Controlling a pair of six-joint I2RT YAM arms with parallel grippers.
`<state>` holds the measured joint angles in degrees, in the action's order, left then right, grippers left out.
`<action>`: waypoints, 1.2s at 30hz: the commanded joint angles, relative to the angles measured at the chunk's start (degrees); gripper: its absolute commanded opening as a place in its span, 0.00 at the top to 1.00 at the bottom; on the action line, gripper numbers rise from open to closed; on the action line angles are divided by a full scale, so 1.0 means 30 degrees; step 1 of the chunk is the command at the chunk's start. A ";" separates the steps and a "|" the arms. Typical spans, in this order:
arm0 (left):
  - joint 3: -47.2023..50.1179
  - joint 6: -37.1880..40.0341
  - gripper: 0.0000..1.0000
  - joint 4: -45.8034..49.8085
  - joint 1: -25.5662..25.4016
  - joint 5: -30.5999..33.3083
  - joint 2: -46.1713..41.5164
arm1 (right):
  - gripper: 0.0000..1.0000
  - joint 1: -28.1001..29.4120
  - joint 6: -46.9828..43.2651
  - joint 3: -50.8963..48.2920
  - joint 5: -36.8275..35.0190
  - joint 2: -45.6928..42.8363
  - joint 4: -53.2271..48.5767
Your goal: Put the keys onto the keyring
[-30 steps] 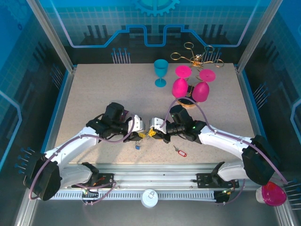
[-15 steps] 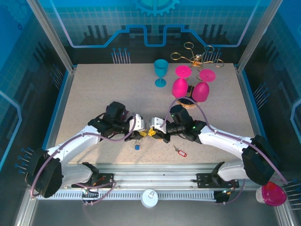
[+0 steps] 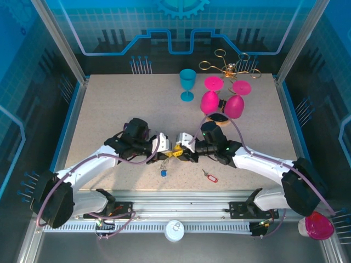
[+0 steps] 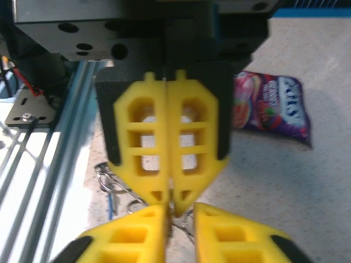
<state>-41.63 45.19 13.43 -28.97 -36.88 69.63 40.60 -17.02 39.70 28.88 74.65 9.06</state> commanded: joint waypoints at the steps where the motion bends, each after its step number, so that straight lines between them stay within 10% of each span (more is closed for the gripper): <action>1: 0.0965 0.0016 1.00 -0.2132 -0.0173 0.1370 -0.0883 | 0.72 -0.1195 0.2919 -0.1424 -0.0217 -0.1712 0.2034; 11: 0.2984 0.0113 1.00 -0.5300 -0.0917 0.2720 -0.2464 | 0.75 0.0696 0.3649 -0.1396 -0.4122 -0.0903 0.1339; 25: 0.2999 -0.0222 1.00 -0.5749 -0.1103 0.3296 -0.2196 | 0.87 0.2662 0.3306 -0.1646 -0.2483 0.0081 0.4386; 36: 0.3491 -0.1981 1.00 -0.7086 -0.1252 0.3889 -0.2176 | 0.68 0.2906 0.1137 -0.3712 -0.0261 -0.0599 0.7608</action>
<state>-32.25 42.04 -2.92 -32.23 -26.26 63.31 48.56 -10.55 30.00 22.09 75.40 26.20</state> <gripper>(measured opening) 0.048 0.313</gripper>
